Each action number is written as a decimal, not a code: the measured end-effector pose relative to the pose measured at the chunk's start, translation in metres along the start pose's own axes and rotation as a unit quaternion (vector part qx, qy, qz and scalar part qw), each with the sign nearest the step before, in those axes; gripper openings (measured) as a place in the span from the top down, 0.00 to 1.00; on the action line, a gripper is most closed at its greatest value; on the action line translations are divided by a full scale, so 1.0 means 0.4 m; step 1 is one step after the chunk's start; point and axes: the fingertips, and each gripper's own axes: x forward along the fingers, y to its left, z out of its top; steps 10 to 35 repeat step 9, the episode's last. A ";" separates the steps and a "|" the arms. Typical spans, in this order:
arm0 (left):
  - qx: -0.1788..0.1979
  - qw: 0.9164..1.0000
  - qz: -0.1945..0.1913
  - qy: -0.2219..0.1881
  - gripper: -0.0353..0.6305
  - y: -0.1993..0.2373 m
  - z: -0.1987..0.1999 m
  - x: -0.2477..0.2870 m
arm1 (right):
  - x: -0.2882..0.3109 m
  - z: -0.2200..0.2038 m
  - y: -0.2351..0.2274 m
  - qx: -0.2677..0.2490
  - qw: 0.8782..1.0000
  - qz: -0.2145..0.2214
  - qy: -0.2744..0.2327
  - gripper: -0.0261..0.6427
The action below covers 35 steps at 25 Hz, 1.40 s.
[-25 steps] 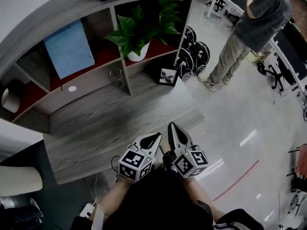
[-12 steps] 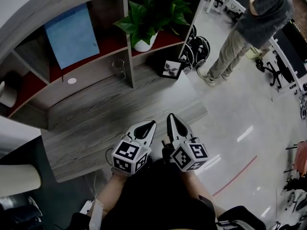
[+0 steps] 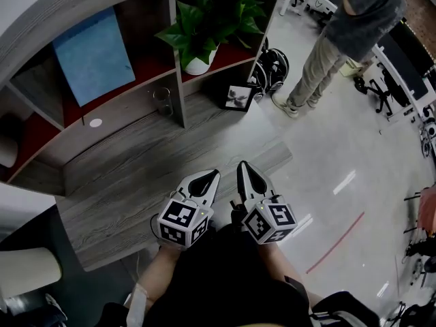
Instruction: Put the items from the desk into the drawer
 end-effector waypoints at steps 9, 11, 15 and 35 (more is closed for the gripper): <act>0.002 1.000 -0.014 -0.002 0.94 0.007 -0.002 0.002 | -0.003 -0.014 0.015 -0.007 1.000 -0.002 -0.004 0.97; 0.002 1.000 -0.014 -0.002 0.94 0.007 -0.002 0.002 | -0.003 -0.014 0.015 -0.007 1.000 -0.002 -0.004 0.97; 0.002 1.000 -0.014 -0.002 0.94 0.007 -0.002 0.002 | -0.003 -0.014 0.015 -0.007 1.000 -0.002 -0.004 0.97; 0.002 1.000 -0.014 -0.002 0.94 0.007 -0.002 0.002 | -0.003 -0.014 0.015 -0.007 1.000 -0.002 -0.004 0.97</act>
